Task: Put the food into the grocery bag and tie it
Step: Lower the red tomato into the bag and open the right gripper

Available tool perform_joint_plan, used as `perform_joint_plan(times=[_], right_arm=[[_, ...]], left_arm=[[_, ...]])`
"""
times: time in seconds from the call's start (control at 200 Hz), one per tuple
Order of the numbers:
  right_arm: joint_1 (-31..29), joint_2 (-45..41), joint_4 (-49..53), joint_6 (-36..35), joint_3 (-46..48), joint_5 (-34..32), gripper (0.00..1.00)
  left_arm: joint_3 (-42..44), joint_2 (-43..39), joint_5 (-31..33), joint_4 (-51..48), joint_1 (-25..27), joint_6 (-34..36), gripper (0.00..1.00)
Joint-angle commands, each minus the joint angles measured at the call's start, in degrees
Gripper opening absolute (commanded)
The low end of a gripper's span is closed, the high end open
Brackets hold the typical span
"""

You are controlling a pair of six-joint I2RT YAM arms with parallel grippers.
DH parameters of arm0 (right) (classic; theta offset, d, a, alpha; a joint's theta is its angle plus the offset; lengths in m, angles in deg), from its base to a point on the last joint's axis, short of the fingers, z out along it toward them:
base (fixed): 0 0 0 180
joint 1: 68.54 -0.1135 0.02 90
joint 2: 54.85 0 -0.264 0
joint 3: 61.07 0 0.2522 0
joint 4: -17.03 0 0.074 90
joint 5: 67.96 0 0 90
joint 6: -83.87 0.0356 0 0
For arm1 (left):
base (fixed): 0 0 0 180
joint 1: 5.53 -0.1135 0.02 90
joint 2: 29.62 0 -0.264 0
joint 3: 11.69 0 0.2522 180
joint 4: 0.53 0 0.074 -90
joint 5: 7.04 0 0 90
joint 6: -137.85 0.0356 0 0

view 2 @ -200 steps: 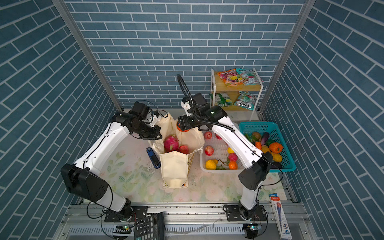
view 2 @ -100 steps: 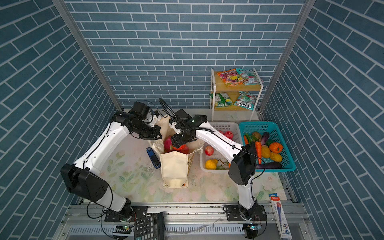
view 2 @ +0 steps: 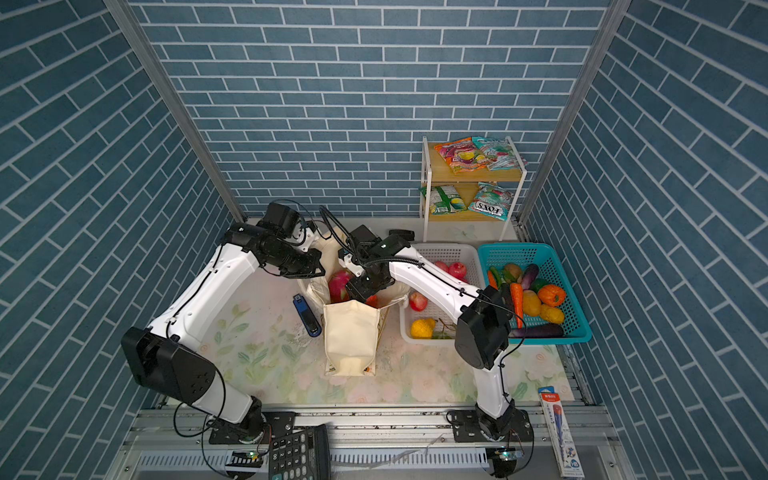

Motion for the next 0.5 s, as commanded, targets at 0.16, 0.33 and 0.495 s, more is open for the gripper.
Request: perform_joint_plan(times=[0.16, 0.33, 0.495], right_arm=[[0.0, 3.5, 0.8, -3.2, -2.3, 2.3, 0.55], [0.1, 4.9, -0.8, -2.5, -2.3, 2.9, 0.59], [0.0, 5.2, -2.6, -2.7, -0.5, 2.7, 0.65]], left_arm=[[0.7, -0.2, 0.2, 1.3, 0.4, -1.3, 0.05], [1.8, -1.0, 0.5, 1.4, 0.4, -1.6, 0.05], [3.0, -1.9, 0.6, 1.5, 0.4, -1.8, 0.05]])
